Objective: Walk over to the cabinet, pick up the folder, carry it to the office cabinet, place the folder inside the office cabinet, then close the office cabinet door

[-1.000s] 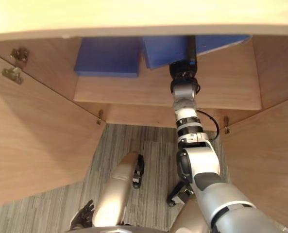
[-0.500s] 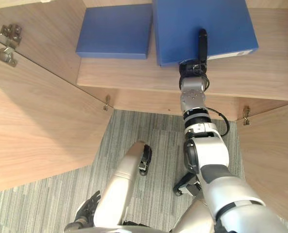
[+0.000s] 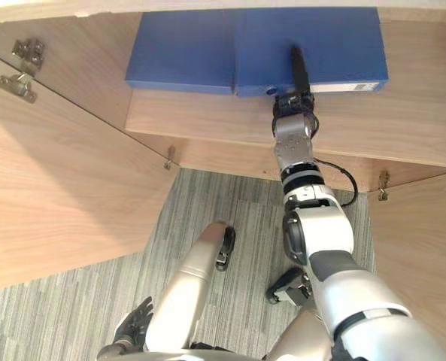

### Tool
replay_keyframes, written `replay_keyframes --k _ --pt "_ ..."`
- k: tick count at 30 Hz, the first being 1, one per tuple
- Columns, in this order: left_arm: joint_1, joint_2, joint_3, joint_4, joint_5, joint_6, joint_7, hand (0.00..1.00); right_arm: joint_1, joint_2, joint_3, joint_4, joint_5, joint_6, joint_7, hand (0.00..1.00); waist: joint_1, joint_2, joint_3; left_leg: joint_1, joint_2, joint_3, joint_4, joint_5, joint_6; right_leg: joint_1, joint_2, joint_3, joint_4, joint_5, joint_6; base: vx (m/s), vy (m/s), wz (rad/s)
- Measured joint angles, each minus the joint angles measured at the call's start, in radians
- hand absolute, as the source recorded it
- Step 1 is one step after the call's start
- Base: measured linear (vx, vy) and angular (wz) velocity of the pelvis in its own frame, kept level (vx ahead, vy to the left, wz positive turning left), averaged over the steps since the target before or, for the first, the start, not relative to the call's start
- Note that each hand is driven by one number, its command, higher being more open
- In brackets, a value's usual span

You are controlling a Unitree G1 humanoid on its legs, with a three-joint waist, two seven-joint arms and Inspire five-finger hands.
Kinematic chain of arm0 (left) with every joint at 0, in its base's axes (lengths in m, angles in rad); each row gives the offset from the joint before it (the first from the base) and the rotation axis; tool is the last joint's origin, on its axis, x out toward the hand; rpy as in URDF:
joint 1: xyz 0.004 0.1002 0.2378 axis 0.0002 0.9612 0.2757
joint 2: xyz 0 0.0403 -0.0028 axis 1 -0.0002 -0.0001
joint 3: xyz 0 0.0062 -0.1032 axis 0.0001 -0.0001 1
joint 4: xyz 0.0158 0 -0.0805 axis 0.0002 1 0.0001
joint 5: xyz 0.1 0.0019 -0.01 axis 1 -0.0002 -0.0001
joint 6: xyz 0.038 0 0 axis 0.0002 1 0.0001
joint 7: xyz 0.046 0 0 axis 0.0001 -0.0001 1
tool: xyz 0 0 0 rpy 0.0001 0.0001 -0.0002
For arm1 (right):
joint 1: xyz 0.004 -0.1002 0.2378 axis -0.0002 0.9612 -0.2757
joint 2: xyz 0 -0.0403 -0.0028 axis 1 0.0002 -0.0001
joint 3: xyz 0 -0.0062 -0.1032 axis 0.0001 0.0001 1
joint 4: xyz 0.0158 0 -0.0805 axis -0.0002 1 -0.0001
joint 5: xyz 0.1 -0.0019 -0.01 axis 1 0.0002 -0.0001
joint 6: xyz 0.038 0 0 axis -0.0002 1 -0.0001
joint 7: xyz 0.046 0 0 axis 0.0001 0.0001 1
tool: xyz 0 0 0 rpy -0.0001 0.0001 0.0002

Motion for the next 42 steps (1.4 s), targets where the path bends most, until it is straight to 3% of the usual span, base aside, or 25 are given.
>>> replay_keyframes --k 4,9,12,16,18,20,23,26,31,35,42 --pt "0.000 -0.002 0.009 0.000 0.000 -0.001 0.004 1.00 -0.027 0.007 -0.007 -0.013 0.003 -0.012 0.000 1.00 -0.005 -0.011 0.010 0.022 0.010 -0.001 -0.019 0.001 -0.001 0.023 0.016 -0.008 -0.026 0.004 -0.002 0.06 -0.050 -0.05" --pt "-0.001 -0.009 0.036 0.000 -0.001 -0.001 0.015 1.00 -0.022 0.084 -0.141 -0.132 0.030 -0.102 -0.001 1.00 -0.020 -0.017 0.014 0.055 0.020 0.004 -0.049 0.001 -0.002 0.050 0.032 -0.009 -0.062 0.016 0.005 0.05 -0.042 -0.06" --pt "-0.002 -0.009 0.048 0.001 -0.015 -0.003 0.045 1.00 0.028 0.150 -0.234 -0.309 0.042 -0.191 -0.016 1.00 -0.022 -0.027 0.021 0.087 0.030 0.014 -0.078 0.001 -0.002 0.071 0.047 -0.006 -0.095 0.025 0.015 0.05 -0.028 -0.11" --pt "0.007 -0.021 0.038 -0.021 -0.055 -0.003 0.050 1.00 0.142 0.174 -0.254 -0.499 -0.075 -0.219 -0.074 1.00 -0.044 -0.033 0.025 0.107 0.035 0.024 -0.099 0.001 -0.002 0.084 0.054 -0.003 -0.121 0.035 0.021 0.05 -0.008 -0.08" --pt "0.025 -0.022 0.031 -0.051 -0.074 -0.004 0.049 1.00 0.193 0.161 -0.246 -0.522 -0.186 -0.174 -0.089 1.00 -0.063 -0.045 0.032 0.116 0.039 0.028 -0.107 0.001 -0.002 0.090 0.058 0.000 -0.129 0.038 0.024 0.06 -0.002 -0.09" --pt "0.044 -0.016 0.027 -0.074 -0.079 -0.012 0.040 1.00 0.232 0.132 -0.232 -0.522 -0.294 -0.093 -0.089 1.00 -0.077 -0.051 0.036 0.121 0.051 0.032 -0.115 0.001 -0.002 0.089 0.071 0.001 -0.145 0.047 0.022 0.04 -0.001 -0.19" --pt "0.074 -0.013 0.027 -0.097 -0.087 -0.028 0.028 1.00 0.294 0.028 -0.103 -0.506 -0.503 0.065 -0.074 1.00 -0.106 -0.063 0.042 0.131 0.073 0.045 -0.125 0.001 -0.002 0.087 0.089 0.007 -0.162 0.059 0.019 0.03 0.005 -0.24" --pt "0.091 -0.009 0.026 -0.097 -0.088 -0.035 0.013 1.00 0.325 -0.117 0.061 -0.488 -0.745 0.210 0.038 1.00 -0.135 -0.075 0.048 0.132 0.095 0.054 -0.129 0.000 -0.003 0.078 0.109 0.012 -0.173 0.066 0.012 0.02 -0.005 -0.20" --pt "0.138 0.005 -0.001 -0.103 -0.122 -0.047 -0.028 1.00 0.335 -0.217 0.160 -0.381 -0.884 0.269 0.205 1.00 -0.159 -0.104 0.050 0.131 0.115 0.062 -0.136 -0.003 -0.008 0.068 0.129 0.015 -0.190 0.077 0.003 0.01 0.003 -0.14" --pt "0.179 0.066 -0.054 -0.176 -0.168 -0.046 -0.053 1.00 0.322 -0.269 0.255 -0.329 -1.021 0.270 0.336 1.00 -0.160 -0.128 0.048 0.134 0.121 0.066 -0.141 -0.003 -0.008 0.069 0.136 0.015 -0.199 0.082 -0.003 0.01 0.011 -0.04" --pt "0.198 0.096 -0.070 -0.187 -0.196 -0.045 -0.076 1.00 0.246 -0.267 0.323 -0.240 -1.053 0.273 0.389 1.00 -0.161 -0.148 0.042 0.138 0.127 0.076 -0.147 -0.003 -0.007 0.070 0.140 0.017 -0.214 0.094 -0.004 0.00 0.025 -0.05"
